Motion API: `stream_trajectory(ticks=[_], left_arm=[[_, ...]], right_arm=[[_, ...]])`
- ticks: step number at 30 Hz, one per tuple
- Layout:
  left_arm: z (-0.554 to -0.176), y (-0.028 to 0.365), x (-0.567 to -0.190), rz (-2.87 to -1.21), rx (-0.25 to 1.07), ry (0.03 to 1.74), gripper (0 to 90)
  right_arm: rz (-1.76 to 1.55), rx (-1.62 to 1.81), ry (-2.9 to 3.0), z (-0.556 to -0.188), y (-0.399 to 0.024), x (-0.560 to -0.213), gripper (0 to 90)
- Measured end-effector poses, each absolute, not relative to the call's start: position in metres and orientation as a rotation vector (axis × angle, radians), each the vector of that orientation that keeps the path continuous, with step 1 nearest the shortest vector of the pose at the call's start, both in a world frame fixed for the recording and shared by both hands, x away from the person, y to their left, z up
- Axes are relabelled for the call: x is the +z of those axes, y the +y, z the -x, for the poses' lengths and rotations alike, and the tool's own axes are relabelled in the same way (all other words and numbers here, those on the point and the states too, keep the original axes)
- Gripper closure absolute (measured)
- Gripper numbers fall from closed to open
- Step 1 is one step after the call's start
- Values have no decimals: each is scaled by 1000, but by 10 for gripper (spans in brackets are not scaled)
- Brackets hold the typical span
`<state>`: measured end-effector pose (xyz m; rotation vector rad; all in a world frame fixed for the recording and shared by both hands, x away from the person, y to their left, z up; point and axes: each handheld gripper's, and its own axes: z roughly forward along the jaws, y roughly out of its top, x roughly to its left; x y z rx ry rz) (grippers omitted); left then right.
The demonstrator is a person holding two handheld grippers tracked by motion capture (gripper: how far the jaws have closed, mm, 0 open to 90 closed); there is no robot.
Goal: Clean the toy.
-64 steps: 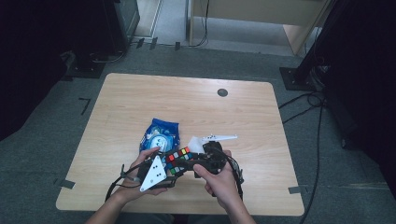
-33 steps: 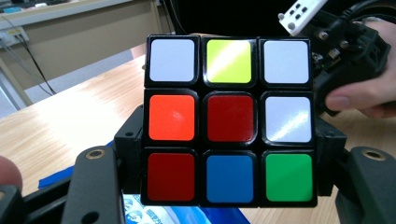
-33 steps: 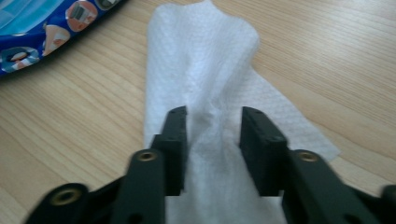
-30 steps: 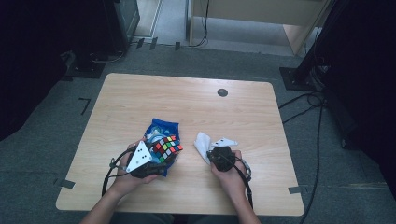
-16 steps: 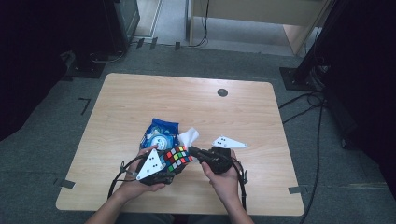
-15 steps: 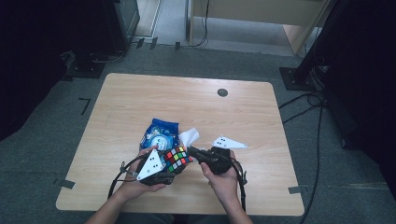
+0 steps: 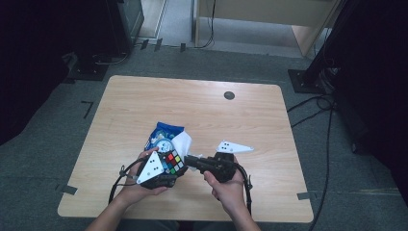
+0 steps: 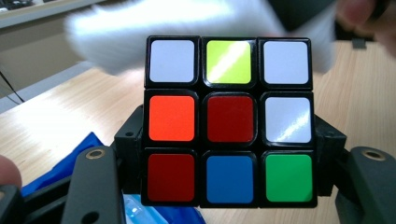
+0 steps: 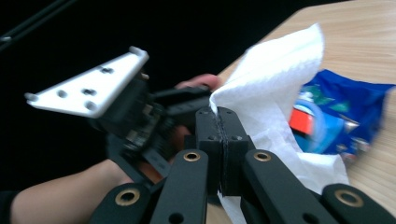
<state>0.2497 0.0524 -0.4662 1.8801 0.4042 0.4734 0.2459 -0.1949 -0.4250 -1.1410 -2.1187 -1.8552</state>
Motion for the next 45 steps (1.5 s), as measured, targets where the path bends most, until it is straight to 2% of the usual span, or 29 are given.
stream_trajectory(ticks=[11,18,23,29,34,38,40,42,43,44,45], left_arm=[[-245,48,-462,-1870,453,367,340],[-247,50,-464,-1878,465,384,340],[-251,61,-457,-1844,478,408,340],[-253,71,-449,-1788,473,428,340],[-253,68,-452,-1801,477,428,340],[-255,67,-454,-1801,480,446,340],[-255,66,-454,-1800,492,459,340],[-255,65,-454,-1795,505,482,340],[-255,65,-454,-1795,505,482,340],[-255,64,-454,-1795,507,488,340],[-255,64,-455,-1796,510,491,340]], right_arm=[[1327,-1837,-2061,-257,-211,-440,899],[1110,-1893,-2101,-241,-191,-419,896],[1106,-1876,-2109,-243,-196,-422,895],[1355,-1740,-2239,-260,-214,-449,894],[1582,-1705,-2338,-264,-228,-456,892],[1748,-1762,-2411,-259,-232,-450,683],[1782,-1806,-2399,-256,-229,-446,611],[1736,-1874,-2325,-250,-224,-440,540],[1736,-1874,-2325,-250,-224,-440,540],[1651,-1918,-2205,-247,-216,-434,452],[1598,-1933,-2147,-245,-212,-431,415]])
